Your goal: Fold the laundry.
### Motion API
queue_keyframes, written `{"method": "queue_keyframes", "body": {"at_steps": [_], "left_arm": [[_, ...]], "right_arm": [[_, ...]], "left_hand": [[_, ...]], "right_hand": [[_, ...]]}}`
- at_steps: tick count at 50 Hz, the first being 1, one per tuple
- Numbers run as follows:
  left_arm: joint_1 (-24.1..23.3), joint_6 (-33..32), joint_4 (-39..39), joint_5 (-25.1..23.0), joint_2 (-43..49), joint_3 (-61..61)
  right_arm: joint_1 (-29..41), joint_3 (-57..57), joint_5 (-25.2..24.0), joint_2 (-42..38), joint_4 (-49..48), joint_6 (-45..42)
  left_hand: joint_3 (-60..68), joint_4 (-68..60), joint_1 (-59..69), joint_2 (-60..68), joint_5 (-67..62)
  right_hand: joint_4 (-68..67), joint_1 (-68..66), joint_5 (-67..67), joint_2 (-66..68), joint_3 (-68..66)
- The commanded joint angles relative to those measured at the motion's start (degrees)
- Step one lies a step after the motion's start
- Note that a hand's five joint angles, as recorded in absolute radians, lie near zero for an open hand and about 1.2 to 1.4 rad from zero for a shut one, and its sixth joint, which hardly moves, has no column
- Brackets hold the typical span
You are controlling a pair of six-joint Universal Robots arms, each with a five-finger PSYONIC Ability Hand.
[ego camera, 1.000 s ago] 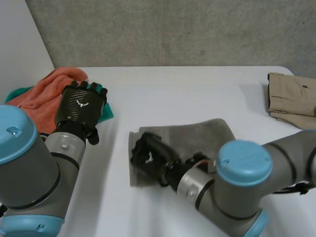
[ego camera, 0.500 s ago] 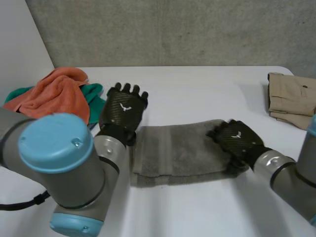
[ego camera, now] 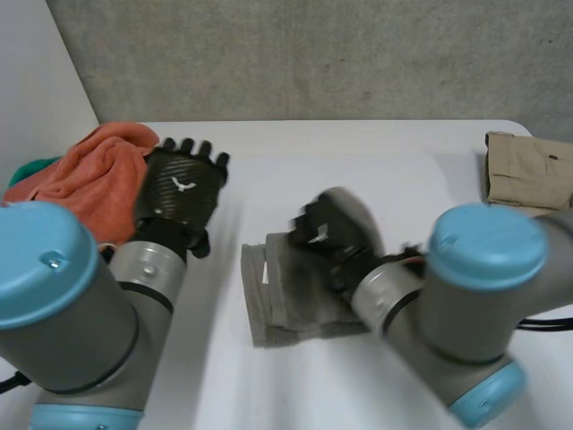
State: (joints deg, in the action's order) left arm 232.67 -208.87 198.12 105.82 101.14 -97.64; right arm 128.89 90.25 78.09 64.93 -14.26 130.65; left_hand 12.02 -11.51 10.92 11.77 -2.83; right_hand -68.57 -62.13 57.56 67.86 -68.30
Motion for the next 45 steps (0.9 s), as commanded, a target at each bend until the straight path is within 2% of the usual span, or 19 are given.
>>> {"method": "queue_keyframes", "body": {"at_steps": [1,2,5,6,7,11,14,15,17,22,25,26,28,34,39,43,45], "left_arm": [[3.4,0.9,0.0,0.2,-2.1,-1.5],[3.4,1.2,0.0,0.2,-2.1,-1.5],[3.3,2.1,0.0,-0.2,-2.1,-1.1],[3.3,2.3,0.0,-0.2,-2.1,-0.9],[3.2,2.6,0.0,-0.3,-2.0,-0.5],[2.2,4.4,0.2,-0.6,-1.0,1.9],[-1.0,6.6,0.2,-1.6,2.6,5.8],[-3.3,7.8,0.2,-2.8,5.0,8.1],[-5.2,9.3,-0.2,-4.2,7.1,10.5],[-7.1,13.4,-0.8,-8.3,13.3,16.1],[-7.2,15.1,-3.0,-8.6,17.9,19.7],[-7.3,15.2,-4.2,-8.5,19.0,20.5],[-7.5,15.5,-8.7,-7.5,21.9,22.2],[-8.5,14.9,-15.8,-1.2,25.2,22.1],[-8.6,14.6,-17.2,5.6,27.0,20.2],[-8.4,12.8,-17.5,6.0,27.7,20.4],[-8.1,11.2,-17.6,5.9,28.0,20.2]], "right_arm": [[7.7,0.3,-3.3,-3.8,-2.7,0.9],[7.7,0.3,-3.2,-3.8,-2.7,1.4],[7.3,0.7,-3.5,-3.6,-2.7,6.5],[6.5,1.1,-3.7,-3.0,-2.8,11.2],[5.2,1.2,-3.6,-2.3,-2.7,13.6],[-4.2,2.4,-3.5,5.3,-1.4,26.0],[-10.5,3.3,-3.8,7.8,0.5,35.2],[-11.7,3.4,-3.9,7.9,1.4,36.8],[-13.7,3.1,-4.0,8.2,3.8,40.0],[-16.6,-0.2,-7.2,7.6,13.2,45.6],[-16.9,-2.0,-9.7,5.1,15.8,45.7],[-16.9,-3.6,-11.4,2.1,16.8,45.7],[-16.6,-5.5,-13.0,-0.5,17.8,46.1],[-16.1,-11.1,-15.7,-8.3,19.8,45.3],[-15.1,-13.0,-14.5,-12.6,20.1,43.8],[-13.4,-13.1,-11.5,-14.0,20.2,39.6],[-12.6,-12.9,-8.4,-13.9,20.2,35.2]], "left_hand": [[-1.1,0.6,0.0,-0.9,1.9],[-1.1,0.6,0.0,-0.9,1.9],[-0.8,0.3,0.3,-0.5,1.6],[-0.6,0.1,0.5,-0.4,1.4],[-0.6,0.1,0.5,-0.4,1.4],[-0.5,-0.1,0.6,-0.2,1.3],[0.2,-0.7,1.3,0.5,0.6],[0.2,-0.7,1.3,0.5,0.6],[0.2,-0.7,1.3,0.5,0.6],[0.4,-0.9,1.5,0.6,0.4],[0.9,-1.4,2.0,1.1,-0.1],[1.1,-1.6,2.2,1.3,-0.2],[1.4,-1.9,2.5,1.6,-0.6],[1.6,-2.1,2.7,1.8,-0.7],[1.7,-2.2,2.8,2.0,-0.9],[1.7,-2.2,2.8,2.0,-0.9],[1.7,-2.2,2.8,2.0,-0.9]], "right_hand": [[-11.4,-17.9,12.4,12.1,-11.7],[-11.4,-17.9,12.4,12.1,-11.7],[32.6,26.2,-31.6,-31.9,32.3],[51.7,45.3,-50.7,-51.0,51.5],[54.4,48.0,-53.4,-53.7,54.2],[58.6,52.1,-57.6,-57.9,58.3],[58.6,52.1,-57.6,-57.9,58.3],[58.6,52.1,-57.6,-57.9,58.3],[58.6,52.1,-57.6,-57.9,58.3],[58.6,52.1,-57.6,-57.9,58.3],[58.6,52.1,-57.6,-57.9,58.3],[58.6,52.1,-57.6,-57.9,58.3],[58.6,52.1,-57.6,-57.9,58.3],[58.2,51.7,-57.1,-57.4,57.9],[57.6,51.2,-56.6,-56.9,57.4],[56.0,49.5,-55.0,-55.3,55.7],[55.6,49.2,-54.6,-54.9,55.4]]}}
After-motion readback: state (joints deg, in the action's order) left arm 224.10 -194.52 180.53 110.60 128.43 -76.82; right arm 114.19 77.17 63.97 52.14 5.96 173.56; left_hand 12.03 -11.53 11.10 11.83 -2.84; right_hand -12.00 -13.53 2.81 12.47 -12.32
